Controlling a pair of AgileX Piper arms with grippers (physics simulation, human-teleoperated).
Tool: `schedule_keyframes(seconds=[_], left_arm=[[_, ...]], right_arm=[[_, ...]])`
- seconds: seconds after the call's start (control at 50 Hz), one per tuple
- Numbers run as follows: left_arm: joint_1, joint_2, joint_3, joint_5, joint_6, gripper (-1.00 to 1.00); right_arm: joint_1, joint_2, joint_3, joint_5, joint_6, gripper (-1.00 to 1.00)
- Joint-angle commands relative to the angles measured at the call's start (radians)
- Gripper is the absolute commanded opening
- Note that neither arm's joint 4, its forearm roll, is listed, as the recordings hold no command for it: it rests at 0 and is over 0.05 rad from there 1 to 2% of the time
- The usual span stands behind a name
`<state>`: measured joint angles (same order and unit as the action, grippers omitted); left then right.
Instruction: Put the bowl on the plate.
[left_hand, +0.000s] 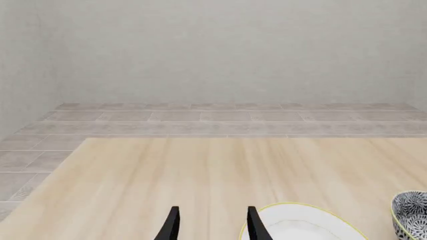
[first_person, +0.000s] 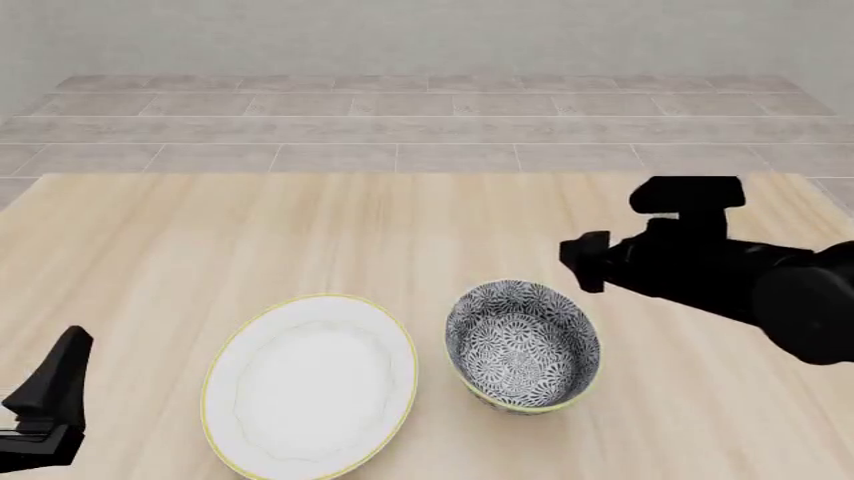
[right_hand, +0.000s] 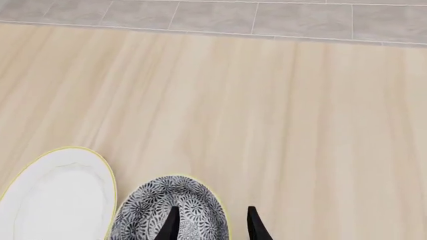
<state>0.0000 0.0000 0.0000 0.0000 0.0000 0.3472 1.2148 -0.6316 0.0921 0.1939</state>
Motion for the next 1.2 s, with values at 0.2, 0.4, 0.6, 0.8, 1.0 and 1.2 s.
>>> schedule_keyframes(seconds=[0.2,0.4,0.6,0.8,1.0,1.2], left_arm=[[0.0,0.0,0.0,0.0,0.0,1.0],[0.0,0.0,0.0,0.0,0.0,1.0],[0.0,0.0,0.0,0.0,0.0,1.0],[0.0,0.0,0.0,0.0,0.0,1.0],[0.0,0.0,0.0,0.0,0.0,1.0],[0.0,0.0,0.0,0.0,0.0,1.0]], right_arm=[[0.004,0.045,0.055,-0.06,0.038,1.0],[-0.001,0.057,0.064,-0.074,0.056,1.0],[0.017,0.131,0.1,-0.138,0.072,1.0],[0.024,0.173,0.13,-0.178,0.081,1.0],[0.017,0.172,0.137,-0.183,0.075,1.0],[0.022,0.186,0.156,-0.208,0.085,1.0]])
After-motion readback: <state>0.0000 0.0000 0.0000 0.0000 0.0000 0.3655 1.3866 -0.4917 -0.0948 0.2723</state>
